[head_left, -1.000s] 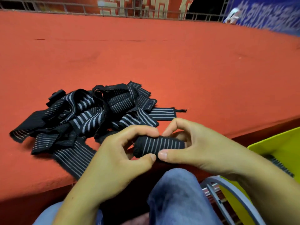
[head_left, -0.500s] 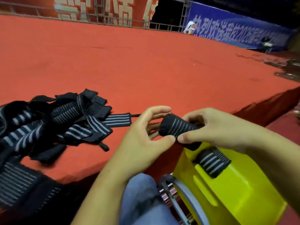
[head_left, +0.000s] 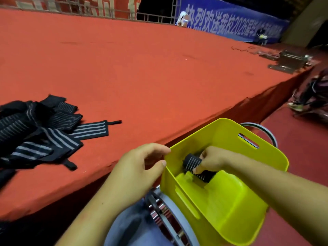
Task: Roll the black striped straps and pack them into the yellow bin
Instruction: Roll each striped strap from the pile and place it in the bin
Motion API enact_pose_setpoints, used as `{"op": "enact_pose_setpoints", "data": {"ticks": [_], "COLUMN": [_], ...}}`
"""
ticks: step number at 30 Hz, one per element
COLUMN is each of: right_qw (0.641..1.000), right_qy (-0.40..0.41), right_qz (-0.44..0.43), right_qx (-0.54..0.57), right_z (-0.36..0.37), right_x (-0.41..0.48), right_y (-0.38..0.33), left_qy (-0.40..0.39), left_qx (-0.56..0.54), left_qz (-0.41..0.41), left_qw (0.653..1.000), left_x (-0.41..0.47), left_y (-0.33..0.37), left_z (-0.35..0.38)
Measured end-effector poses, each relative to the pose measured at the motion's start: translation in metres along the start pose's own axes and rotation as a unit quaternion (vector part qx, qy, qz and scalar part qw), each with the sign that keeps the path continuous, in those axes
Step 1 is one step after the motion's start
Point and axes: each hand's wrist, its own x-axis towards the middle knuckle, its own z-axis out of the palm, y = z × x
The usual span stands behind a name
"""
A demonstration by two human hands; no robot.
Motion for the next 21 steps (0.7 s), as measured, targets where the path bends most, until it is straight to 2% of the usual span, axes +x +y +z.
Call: {"op": "enact_pose_setpoints", "data": {"ticks": [6, 9, 13, 15, 21], "right_qw": [0.986, 0.967, 0.924, 0.921, 0.959], "right_qy": [0.015, 0.077, 0.135, 0.135, 0.084], "right_qz": [0.030, -0.004, -0.064, -0.060, -0.022], "right_qx": [-0.166, -0.243, -0.352, -0.361, -0.270], "right_z": [0.033, 0.049, 0.064, 0.068, 0.062], "right_x": [0.024, 0.026, 0.032, 0.035, 0.039], "right_y": [-0.017, -0.019, -0.021, -0.021, -0.017], "left_qy": [-0.004, -0.006, -0.044, -0.045, -0.034], "left_qx": [-0.006, 0.003, 0.049, 0.066, 0.052], "left_qz": [-0.008, -0.004, 0.015, 0.025, 0.028], "left_qw": [1.000, 1.000, 0.998, 0.997, 0.998], "left_x": [-0.012, -0.014, -0.013, -0.012, -0.011], "left_y": [0.000, 0.001, 0.000, -0.003, -0.010], "left_z": [-0.002, -0.001, 0.011, 0.015, 0.013]}}
